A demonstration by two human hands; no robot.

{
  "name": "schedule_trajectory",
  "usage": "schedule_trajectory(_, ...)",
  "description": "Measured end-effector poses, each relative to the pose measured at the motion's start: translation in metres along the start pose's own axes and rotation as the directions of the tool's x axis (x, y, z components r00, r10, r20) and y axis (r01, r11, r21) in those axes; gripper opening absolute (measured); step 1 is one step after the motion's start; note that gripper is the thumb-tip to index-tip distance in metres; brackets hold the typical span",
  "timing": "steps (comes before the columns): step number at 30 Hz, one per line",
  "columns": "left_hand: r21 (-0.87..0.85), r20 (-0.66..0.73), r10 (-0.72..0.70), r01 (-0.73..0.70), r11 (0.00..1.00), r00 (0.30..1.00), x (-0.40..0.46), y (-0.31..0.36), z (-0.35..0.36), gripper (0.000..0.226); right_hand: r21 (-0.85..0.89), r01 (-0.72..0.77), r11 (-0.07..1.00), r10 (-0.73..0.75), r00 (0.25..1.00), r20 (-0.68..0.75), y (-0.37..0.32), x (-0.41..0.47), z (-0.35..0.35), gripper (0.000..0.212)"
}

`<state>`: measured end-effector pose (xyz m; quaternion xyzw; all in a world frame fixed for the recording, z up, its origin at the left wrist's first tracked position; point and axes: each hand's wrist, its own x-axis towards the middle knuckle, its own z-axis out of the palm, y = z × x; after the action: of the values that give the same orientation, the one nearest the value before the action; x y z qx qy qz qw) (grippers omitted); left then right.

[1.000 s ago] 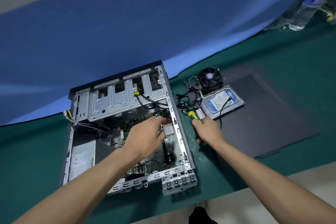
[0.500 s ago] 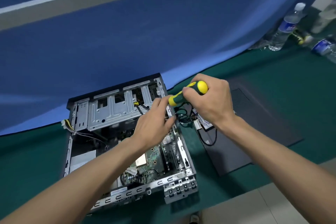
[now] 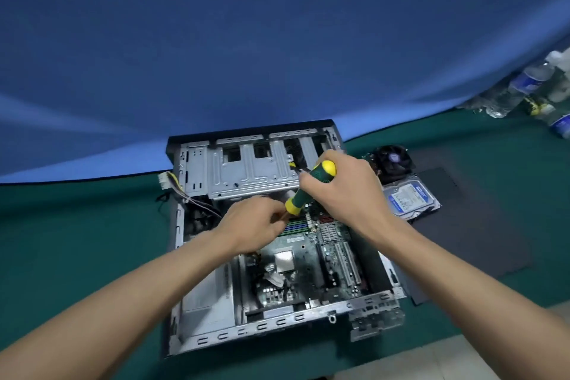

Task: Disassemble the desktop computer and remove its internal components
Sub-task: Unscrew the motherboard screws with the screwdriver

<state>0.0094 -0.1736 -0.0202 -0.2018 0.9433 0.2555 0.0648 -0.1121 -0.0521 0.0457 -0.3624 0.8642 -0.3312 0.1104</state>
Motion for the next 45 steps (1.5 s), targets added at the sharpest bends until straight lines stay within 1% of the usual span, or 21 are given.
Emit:
schedule_trajectory(1,0.015,0.015,0.008,-0.008,1.000,1.000,-0.002,-0.011,-0.001,0.011,-0.001,-0.004,1.000,0.004,1.000,0.004,-0.003,-0.002,0.007,0.024)
schedule_trajectory(5,0.037,0.000,-0.015,0.015,0.999,1.000,-0.015,-0.052,0.004,0.018,-0.009,-0.008,1.000,0.009,1.000,0.029,-0.006,-0.007,0.028,0.018)
schedule_trajectory(9,0.020,-0.038,-0.110,0.111,0.994,0.993,-0.023,-0.077,0.018,0.030,-0.012,-0.043,0.999,0.044,0.998,0.034,0.001,-0.008,0.047,0.020)
schedule_trajectory(11,0.034,-0.057,-0.131,0.133,0.991,0.990,-0.023,-0.079,0.022,0.035,0.010,-0.054,0.999,0.053,0.998,0.034,0.004,-0.007,0.058,0.021)
schedule_trajectory(13,0.049,-0.042,-0.158,0.160,0.986,0.987,-0.020,-0.080,0.025,0.038,0.021,-0.061,0.998,0.060,0.997,0.044,0.006,-0.006,0.068,0.022)
schedule_trajectory(16,0.066,0.072,-0.227,0.223,0.973,0.971,-0.015,-0.080,0.024,0.036,0.017,-0.050,0.999,0.048,0.995,0.083,0.008,-0.004,0.081,0.021)
schedule_trajectory(19,0.093,0.205,-0.283,0.269,0.959,0.937,-0.013,-0.076,0.017,0.023,0.013,-0.057,0.998,0.055,0.992,0.109,0.009,-0.002,0.091,0.020)
schedule_trajectory(21,0.072,0.279,-0.316,0.308,0.949,0.907,-0.011,-0.072,0.012,0.019,0.008,-0.052,0.999,0.050,0.991,0.125,0.010,-0.002,0.095,0.021)
schedule_trajectory(25,0.017,0.346,-0.343,0.359,0.933,0.874,-0.008,-0.071,0.009,0.021,-0.028,-0.019,0.999,0.023,0.988,0.154,0.009,-0.001,0.100,0.024)
schedule_trajectory(28,-0.017,0.388,-0.344,0.380,0.925,0.855,-0.005,-0.074,0.011,0.023,-0.068,0.006,0.998,0.006,0.984,0.178,0.008,0.001,0.104,0.022)
schedule_trajectory(31,-0.134,0.422,-0.351,0.441,0.888,0.836,0.002,-0.080,0.017,0.025,-0.085,0.021,0.996,-0.004,0.981,0.193,0.009,0.002,0.106,0.023)
schedule_trajectory(33,-0.197,0.402,-0.383,0.487,0.851,0.832,0.006,-0.084,0.022,0.022,-0.087,0.030,0.996,-0.012,0.979,0.202,0.008,0.002,0.107,0.024)
schedule_trajectory(36,-0.220,0.339,-0.447,0.532,0.818,0.828,0.009,-0.085,0.025,0.022,-0.086,0.043,0.995,-0.026,0.980,0.197,0.008,0.002,0.107,0.025)
schedule_trajectory(38,-0.228,0.315,-0.476,0.552,0.802,0.821,0.009,-0.085,0.026,0.019,-0.075,0.047,0.996,-0.033,0.984,0.175,0.007,0.001,0.107,0.025)
schedule_trajectory(40,-0.236,0.304,-0.492,0.565,0.791,0.816,0.009,-0.086,0.027,0.017,-0.074,0.057,0.996,-0.044,0.986,0.162,0.007,0.001,0.108,0.025)
schedule_trajectory(45,-0.238,0.287,-0.501,0.567,0.789,0.817,0.010,-0.089,0.028,0.021,-0.079,0.059,0.995,-0.044,0.981,0.188,0.003,0.000,0.111,0.028)
